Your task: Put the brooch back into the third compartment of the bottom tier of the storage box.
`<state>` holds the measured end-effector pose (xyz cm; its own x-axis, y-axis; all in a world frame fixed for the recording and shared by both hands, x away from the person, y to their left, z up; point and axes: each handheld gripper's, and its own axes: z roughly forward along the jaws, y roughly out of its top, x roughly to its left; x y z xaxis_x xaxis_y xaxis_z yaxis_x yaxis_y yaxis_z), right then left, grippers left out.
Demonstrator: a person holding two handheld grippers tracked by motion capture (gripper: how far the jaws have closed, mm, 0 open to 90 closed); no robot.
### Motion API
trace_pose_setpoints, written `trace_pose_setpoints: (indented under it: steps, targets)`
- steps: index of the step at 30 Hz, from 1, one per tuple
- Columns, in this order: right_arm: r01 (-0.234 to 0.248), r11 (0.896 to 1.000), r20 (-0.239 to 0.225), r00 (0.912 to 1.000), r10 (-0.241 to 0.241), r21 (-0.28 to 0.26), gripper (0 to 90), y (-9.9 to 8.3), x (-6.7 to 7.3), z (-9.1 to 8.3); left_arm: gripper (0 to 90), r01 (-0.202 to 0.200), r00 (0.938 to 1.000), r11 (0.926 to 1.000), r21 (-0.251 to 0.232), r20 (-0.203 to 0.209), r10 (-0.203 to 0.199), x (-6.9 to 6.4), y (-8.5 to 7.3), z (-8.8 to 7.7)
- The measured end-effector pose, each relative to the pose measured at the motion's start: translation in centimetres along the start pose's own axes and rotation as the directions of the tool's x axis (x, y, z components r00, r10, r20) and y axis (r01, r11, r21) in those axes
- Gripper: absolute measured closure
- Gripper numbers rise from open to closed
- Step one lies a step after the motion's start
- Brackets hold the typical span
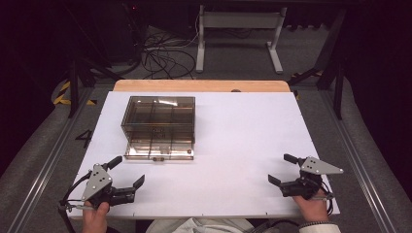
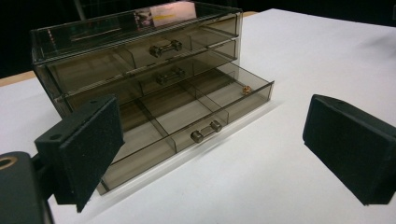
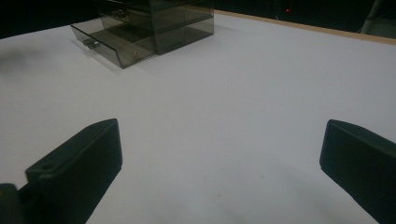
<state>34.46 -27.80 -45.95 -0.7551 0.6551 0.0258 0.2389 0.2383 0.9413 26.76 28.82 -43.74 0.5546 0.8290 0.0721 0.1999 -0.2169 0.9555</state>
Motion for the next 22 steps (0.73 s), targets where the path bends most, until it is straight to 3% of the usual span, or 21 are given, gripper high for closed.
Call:
trace_pose_setpoints:
  steps: [22]
  targets:
    - [0.008, 1.000, -0.004, 1.0000, -0.008, 0.007, 0.2, 0.08, 0.19, 0.00, 6.3, 0.017, 0.9998, 0.9998, 0.004, -0.013, -0.017, 0.10, 0.03, 0.11]
